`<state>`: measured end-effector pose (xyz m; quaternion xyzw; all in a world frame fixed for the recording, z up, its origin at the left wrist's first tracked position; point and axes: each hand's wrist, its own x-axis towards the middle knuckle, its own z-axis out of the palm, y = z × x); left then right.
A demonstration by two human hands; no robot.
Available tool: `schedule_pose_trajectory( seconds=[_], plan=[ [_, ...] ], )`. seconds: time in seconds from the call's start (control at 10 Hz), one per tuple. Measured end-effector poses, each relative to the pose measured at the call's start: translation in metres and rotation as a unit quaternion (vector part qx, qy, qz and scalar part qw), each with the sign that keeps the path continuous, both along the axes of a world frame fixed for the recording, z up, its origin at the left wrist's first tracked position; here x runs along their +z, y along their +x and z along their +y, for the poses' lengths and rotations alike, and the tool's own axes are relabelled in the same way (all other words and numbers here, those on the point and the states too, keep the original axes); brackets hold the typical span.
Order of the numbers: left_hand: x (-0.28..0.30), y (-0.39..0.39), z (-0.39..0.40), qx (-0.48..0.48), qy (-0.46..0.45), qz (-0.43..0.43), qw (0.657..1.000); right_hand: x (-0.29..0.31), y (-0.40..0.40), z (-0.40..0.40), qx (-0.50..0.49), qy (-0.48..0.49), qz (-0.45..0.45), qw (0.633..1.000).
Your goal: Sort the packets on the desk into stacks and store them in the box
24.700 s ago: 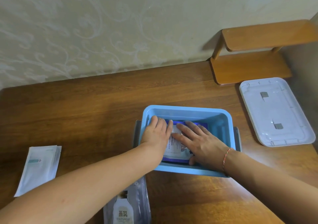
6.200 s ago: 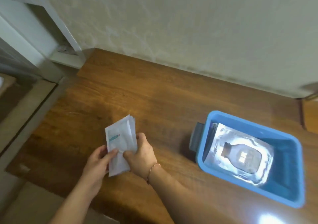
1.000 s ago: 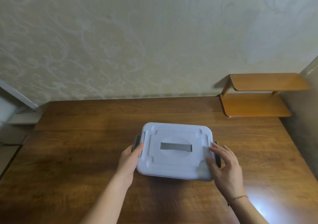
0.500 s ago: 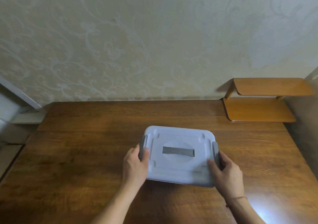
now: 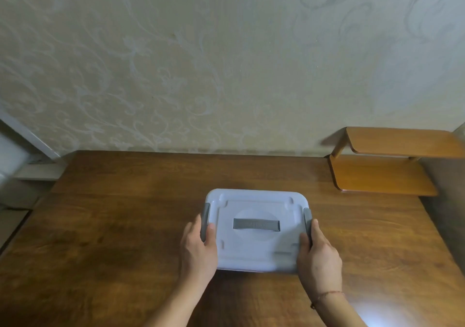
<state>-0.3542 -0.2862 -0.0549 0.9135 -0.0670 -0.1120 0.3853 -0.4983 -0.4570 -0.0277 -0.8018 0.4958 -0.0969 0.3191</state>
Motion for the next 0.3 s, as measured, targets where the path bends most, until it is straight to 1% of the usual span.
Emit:
schedule_pose_trajectory(
  seconds=[0.1, 0.2, 0.3],
  plan=[
    [-0.004, 0.025, -0.009, 0.008, -0.014, -0.002, 1.0, -0.001, 0.024, -0.014, 0.023, 0.002, 0.001, 1.0],
    [0.004, 0.045, -0.016, 0.005, -0.027, 0.013, 1.0, 0.007, 0.037, -0.022, 0.049, 0.013, 0.024, 0.998],
    [-0.002, 0.035, -0.006, 0.038, -0.109, 0.043, 0.992, 0.025, 0.026, -0.028, 0.088, -0.028, 0.072, 0.993]
  ],
)
